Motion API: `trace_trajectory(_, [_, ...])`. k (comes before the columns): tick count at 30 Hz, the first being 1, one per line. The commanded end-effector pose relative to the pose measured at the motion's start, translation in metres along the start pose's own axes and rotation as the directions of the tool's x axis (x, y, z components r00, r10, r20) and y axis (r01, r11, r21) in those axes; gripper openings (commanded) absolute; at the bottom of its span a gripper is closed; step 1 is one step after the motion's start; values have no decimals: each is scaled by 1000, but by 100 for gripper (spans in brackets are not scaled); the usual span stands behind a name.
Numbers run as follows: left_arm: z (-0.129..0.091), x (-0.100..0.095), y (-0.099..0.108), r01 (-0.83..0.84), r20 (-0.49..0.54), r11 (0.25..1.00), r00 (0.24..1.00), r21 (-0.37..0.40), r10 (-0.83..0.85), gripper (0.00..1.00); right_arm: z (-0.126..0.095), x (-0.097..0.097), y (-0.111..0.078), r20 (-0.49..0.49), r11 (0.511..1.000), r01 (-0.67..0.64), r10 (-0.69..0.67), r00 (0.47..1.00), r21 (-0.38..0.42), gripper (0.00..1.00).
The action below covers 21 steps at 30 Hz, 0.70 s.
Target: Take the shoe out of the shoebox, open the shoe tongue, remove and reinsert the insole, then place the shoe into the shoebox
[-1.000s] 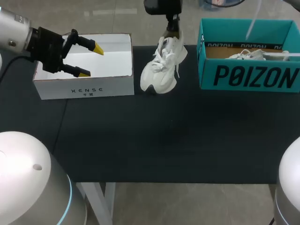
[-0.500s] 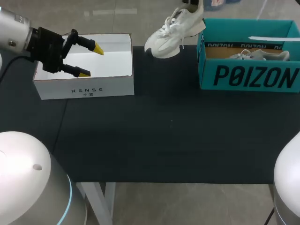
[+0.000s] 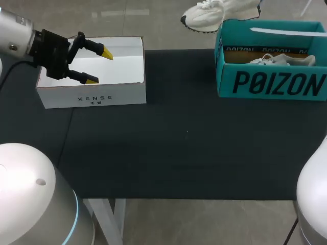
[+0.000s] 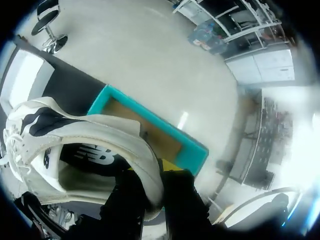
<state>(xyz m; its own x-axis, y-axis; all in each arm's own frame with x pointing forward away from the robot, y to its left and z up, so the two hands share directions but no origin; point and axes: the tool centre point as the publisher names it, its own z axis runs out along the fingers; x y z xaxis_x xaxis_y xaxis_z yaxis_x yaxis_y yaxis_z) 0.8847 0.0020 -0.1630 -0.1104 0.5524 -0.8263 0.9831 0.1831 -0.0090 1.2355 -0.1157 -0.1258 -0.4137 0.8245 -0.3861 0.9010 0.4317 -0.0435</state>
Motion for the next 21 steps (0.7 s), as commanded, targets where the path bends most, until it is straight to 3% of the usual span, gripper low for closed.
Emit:
trace_trajectory(1, [0, 0, 0, 0, -4, 1000, 1000, 0, 0, 100, -6, -18, -11, -3, 999, -39, 39, 999, 20, 0])
trace_trajectory(21, [0, 0, 0, 0, -4, 1000, 1000, 0, 0, 100, -6, -19, -14, 7, 998, -57, 57, 998, 25, 0])
